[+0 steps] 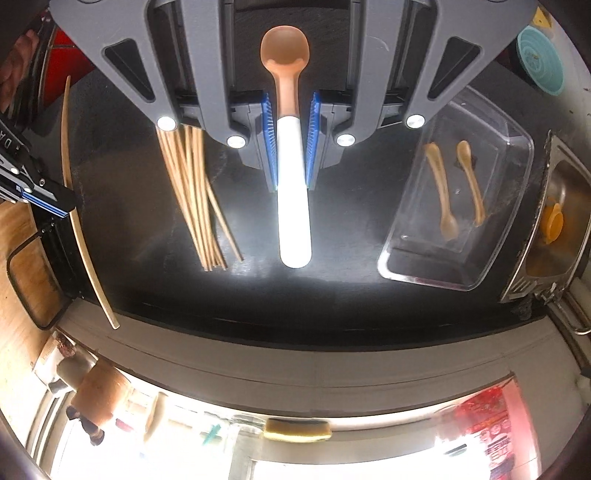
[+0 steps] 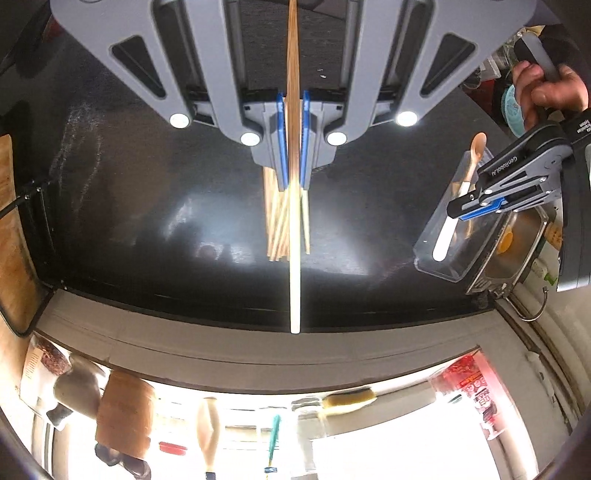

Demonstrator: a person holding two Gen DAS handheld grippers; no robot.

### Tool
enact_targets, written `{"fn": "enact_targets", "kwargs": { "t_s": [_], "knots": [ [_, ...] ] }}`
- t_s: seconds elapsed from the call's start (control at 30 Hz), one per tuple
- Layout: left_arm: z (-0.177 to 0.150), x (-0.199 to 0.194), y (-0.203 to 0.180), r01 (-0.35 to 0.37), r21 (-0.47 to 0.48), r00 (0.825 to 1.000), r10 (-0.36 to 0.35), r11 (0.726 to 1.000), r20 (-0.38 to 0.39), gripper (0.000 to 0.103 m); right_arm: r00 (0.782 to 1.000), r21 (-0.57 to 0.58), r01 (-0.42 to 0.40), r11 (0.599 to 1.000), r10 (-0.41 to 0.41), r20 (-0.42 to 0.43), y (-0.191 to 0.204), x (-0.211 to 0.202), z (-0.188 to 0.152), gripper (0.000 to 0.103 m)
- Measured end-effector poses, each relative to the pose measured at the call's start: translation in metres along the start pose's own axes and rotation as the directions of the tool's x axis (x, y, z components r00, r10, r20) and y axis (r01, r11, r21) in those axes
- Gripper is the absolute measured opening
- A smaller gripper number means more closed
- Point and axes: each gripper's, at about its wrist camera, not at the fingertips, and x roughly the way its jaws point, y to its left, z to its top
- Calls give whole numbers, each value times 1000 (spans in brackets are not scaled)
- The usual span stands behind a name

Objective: Organize utensils
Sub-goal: 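Carry the spoon and chopstick into the clear container and open both tools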

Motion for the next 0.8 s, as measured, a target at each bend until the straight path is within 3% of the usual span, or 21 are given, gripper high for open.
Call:
{"fn": "enact_targets", "kwargs": {
  "t_s": [0.23,0.57,0.8],
  "knots": [
    [-6,-18,61,-39,-77,999,40,996,9,15,993,-32,-115,993,114,-26,62,14,16,7],
    [-16,-33,183,-111,-227,994,114,968,0,15,947,-73,-308,948,299,-120,190,59,51,7],
    [-12,-11,238,-107,-268,994,108,958,-10,15,920,-19,-354,935,344,-187,243,105,61,7]
  ]
}}
